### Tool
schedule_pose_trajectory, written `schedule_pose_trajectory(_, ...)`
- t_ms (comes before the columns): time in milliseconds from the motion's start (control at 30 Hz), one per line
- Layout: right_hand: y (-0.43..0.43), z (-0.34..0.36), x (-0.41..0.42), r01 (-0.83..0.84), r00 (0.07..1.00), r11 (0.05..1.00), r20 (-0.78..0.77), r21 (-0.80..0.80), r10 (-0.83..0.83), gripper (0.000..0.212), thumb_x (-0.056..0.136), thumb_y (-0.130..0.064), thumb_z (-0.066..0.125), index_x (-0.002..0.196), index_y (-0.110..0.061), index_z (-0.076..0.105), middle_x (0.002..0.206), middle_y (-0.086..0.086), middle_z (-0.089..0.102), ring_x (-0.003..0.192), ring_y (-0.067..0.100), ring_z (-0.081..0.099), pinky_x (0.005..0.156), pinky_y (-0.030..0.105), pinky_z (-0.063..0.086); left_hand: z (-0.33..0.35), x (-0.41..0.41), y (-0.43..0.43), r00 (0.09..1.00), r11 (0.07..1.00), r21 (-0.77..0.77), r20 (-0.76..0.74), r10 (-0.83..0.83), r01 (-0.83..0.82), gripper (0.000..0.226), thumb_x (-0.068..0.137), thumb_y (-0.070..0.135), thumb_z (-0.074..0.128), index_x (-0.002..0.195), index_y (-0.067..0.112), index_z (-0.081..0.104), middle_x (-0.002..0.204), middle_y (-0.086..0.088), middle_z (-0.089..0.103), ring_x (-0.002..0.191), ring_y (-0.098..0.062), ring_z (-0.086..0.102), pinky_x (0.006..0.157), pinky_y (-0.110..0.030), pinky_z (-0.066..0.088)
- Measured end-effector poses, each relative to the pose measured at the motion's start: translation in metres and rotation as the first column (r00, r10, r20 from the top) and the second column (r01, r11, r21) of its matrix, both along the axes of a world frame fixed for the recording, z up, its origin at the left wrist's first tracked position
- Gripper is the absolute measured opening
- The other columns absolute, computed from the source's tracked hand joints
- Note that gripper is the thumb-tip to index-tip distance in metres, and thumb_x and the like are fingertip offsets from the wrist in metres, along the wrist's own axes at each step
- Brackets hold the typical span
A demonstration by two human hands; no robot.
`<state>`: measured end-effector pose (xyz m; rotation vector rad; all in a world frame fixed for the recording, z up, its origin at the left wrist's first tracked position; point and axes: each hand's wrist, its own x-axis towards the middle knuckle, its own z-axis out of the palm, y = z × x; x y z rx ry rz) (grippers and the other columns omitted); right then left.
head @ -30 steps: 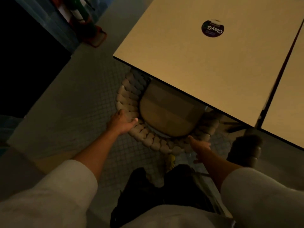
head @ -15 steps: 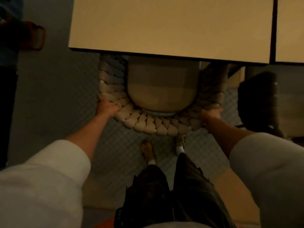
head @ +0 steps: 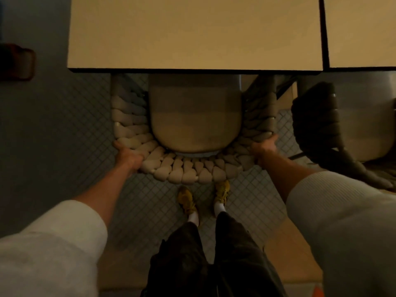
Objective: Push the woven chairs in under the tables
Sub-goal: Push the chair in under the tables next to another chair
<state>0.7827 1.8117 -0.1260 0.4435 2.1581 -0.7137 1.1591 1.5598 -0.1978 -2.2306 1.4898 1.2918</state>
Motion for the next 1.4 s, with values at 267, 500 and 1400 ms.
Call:
schedule_pose_trajectory(267,0.025,0.012,0.006,-0.056,0.998,0.998,-0.013,0.033,0.057,0.092,0.093,-0.027,0.073,0.161,-0.042,0.014,0.146,0.021,0.048,0.129,0.047,0.054,0.1,0.064,0.054,0.014,0.007,0.039,0.998,0.998,0.053,0.046,0.037,-0.039,0.118,0.067,0.022,0.082,0.16,0.021,0.009,0.136,-0.01,0.057,0.108,-0.035,0.066,0.073,-0.057,0.063)
schedule_pose_trajectory(500,0.048,0.015,0.02,-0.027,1.0,0.998,-0.004,0.052,0.027,0.087,0.094,-0.025,0.073,0.161,-0.038,0.018,0.148,0.024,0.046,0.131,0.049,0.052,0.101,0.061,0.054,0.07,-0.017,0.071,0.989,0.994,0.109,0.142,-0.031,0.016,0.095,0.083,0.004,0.077,0.159,0.007,0.02,0.138,-0.016,0.053,0.117,-0.042,0.063,0.069,-0.045,0.059)
schedule_pose_trajectory(1400,0.079,-0.008,0.009,0.003,1.0,0.999,-0.008,-0.033,-0.003,0.093,0.085,-0.015,0.08,0.155,-0.041,0.025,0.148,0.019,0.048,0.126,0.048,0.055,0.086,0.073,0.056,0.091,-0.018,0.067,0.999,0.996,0.091,-0.05,0.015,-0.01,0.098,0.081,0.002,0.08,0.15,0.019,0.013,0.125,-0.009,0.055,0.089,-0.032,0.068,0.068,-0.053,0.062)
